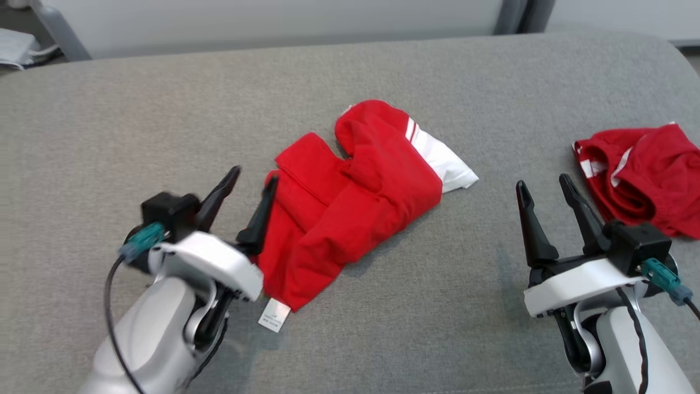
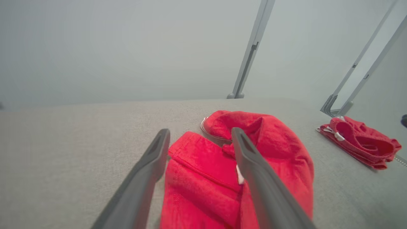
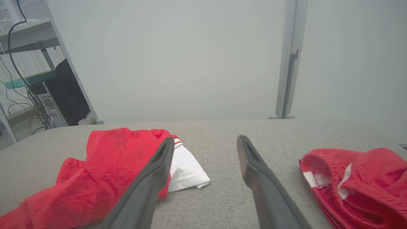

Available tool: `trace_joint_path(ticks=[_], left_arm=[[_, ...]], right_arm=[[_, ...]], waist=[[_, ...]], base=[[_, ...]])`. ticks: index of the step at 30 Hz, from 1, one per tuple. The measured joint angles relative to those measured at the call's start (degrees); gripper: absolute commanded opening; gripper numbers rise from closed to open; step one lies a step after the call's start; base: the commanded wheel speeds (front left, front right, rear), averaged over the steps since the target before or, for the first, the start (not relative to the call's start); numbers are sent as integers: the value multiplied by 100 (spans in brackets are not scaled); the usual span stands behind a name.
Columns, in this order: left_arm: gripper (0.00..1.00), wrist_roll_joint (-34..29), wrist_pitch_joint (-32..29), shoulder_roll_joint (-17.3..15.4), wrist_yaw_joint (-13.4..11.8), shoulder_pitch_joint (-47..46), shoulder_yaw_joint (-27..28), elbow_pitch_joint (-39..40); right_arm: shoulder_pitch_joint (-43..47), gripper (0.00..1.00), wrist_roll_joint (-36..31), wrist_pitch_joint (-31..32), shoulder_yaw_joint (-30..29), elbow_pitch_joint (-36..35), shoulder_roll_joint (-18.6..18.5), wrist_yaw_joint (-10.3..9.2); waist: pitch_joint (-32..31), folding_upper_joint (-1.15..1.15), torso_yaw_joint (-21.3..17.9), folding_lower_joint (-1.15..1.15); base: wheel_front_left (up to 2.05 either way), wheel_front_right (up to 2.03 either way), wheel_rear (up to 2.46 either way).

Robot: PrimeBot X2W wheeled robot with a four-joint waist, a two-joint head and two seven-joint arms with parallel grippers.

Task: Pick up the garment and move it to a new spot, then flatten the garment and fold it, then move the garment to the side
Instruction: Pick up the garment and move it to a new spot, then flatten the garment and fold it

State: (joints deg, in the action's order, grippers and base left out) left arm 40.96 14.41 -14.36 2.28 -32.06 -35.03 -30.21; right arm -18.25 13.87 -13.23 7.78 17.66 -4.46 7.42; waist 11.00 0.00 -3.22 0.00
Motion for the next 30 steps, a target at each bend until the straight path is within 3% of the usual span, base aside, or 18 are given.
trace_joint_path(ticks=[8,16,20,30], left_arm=[[100,-703,0,-42,-81,1101,1228,475],[100,-1205,0,205,-79,2055,2050,782],[100,-1384,0,453,110,2513,2250,676],[100,-1702,0,835,371,2586,2352,407]], right_arm=[[305,100,43,8,-103,16,-59,0],[647,100,76,10,-138,38,-79,0],[729,100,76,56,-119,35,-87,0],[616,100,65,272,382,218,-141,0]], waist=[[-453,0,320,0],[-791,0,504,0],[-816,0,527,0],[-705,0,602,0]], base=[[0,0,0],[0,0,0],[0,0,0],[0,0,0]])
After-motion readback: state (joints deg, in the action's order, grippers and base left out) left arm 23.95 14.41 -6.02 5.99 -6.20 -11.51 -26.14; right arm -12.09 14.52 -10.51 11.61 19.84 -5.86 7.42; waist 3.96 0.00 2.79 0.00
